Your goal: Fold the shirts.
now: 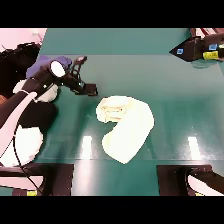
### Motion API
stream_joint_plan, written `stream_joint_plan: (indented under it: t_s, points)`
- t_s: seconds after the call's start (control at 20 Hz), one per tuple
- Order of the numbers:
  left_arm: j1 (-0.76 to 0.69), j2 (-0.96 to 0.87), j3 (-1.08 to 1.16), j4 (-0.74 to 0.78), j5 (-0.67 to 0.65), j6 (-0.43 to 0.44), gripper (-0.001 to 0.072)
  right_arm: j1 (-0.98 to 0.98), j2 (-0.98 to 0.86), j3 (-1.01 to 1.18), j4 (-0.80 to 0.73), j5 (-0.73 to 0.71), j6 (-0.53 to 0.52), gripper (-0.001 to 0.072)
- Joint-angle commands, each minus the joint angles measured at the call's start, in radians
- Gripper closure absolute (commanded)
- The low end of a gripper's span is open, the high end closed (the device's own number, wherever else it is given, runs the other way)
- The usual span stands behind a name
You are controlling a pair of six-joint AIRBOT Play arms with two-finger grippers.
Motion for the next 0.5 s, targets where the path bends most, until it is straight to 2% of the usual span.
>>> stream_joint_plan:
  t_s: [0.0,0.3,0.35,0.4,0.45]
  points:
    - [0.018,-0.044,-0.089,-0.129,0.031,0.065,0.0098,0.000,-0.006,0.000,0.000,0.010,0.001,0.0698]
    - [-0.039,-0.105,-0.097,-0.192,0.030,0.072,0.0100,0.000,-0.006,0.000,0.002,0.010,0.011,0.0698]
    - [-0.053,-0.105,-0.097,-0.192,0.033,0.072,0.0160,0.000,-0.006,0.000,0.002,0.010,0.015,0.0699]
    - [-0.065,-0.105,-0.097,-0.192,0.039,0.074,0.0362,0.000,-0.006,0.000,0.002,0.010,0.021,0.0699]
    - [-0.070,-0.105,-0.097,-0.192,0.048,0.075,0.0533,0.000,-0.006,-0.001,0.000,0.011,0.021,0.0698]
